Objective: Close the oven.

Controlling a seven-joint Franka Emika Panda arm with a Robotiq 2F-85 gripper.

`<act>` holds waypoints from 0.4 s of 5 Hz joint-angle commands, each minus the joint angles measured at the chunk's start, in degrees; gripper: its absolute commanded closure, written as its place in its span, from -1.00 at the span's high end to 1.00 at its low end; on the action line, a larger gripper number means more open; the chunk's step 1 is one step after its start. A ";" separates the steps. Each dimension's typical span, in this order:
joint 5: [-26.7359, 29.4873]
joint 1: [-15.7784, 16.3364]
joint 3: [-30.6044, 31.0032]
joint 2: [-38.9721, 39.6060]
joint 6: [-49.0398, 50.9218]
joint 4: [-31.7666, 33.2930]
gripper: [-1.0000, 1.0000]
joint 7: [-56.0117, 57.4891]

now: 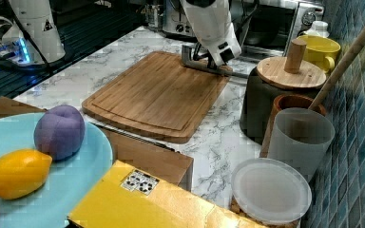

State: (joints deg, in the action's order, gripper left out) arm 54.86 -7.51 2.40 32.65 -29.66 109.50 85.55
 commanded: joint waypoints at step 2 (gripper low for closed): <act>0.68 3.02 2.87 -3.83 2.61 -8.66 -1.00 -6.85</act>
State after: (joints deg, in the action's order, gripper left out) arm 54.97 -7.06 2.57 35.73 -28.13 106.53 85.22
